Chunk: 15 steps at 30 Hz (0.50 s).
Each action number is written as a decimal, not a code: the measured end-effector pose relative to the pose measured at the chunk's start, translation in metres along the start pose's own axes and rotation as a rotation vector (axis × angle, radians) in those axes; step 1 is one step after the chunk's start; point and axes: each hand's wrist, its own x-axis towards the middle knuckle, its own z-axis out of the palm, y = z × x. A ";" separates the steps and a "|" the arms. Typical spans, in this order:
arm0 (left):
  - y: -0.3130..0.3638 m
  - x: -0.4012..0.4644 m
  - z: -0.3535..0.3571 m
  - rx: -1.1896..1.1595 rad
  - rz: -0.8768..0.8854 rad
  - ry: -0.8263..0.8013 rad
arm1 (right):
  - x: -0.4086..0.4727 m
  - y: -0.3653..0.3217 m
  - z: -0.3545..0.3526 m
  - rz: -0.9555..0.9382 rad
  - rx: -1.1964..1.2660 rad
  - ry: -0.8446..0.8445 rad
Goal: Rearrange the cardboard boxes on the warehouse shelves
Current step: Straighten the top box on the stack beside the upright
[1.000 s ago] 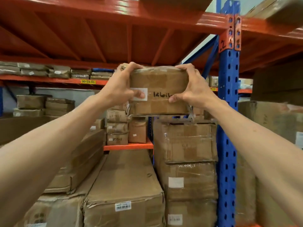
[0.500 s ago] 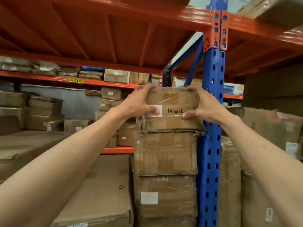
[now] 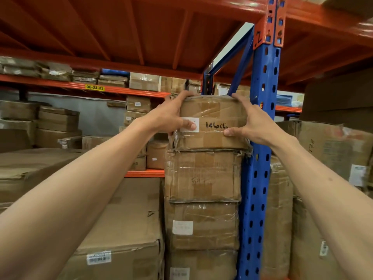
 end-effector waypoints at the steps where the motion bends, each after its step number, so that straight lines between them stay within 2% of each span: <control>1: 0.001 -0.002 0.001 0.009 -0.005 0.008 | -0.003 -0.001 0.001 0.007 -0.002 -0.010; 7: 0.005 -0.022 0.011 -0.009 -0.037 0.144 | -0.028 -0.007 0.005 0.021 -0.087 -0.049; 15: 0.004 -0.053 0.029 0.056 0.017 0.135 | -0.046 -0.014 0.018 0.037 -0.176 0.062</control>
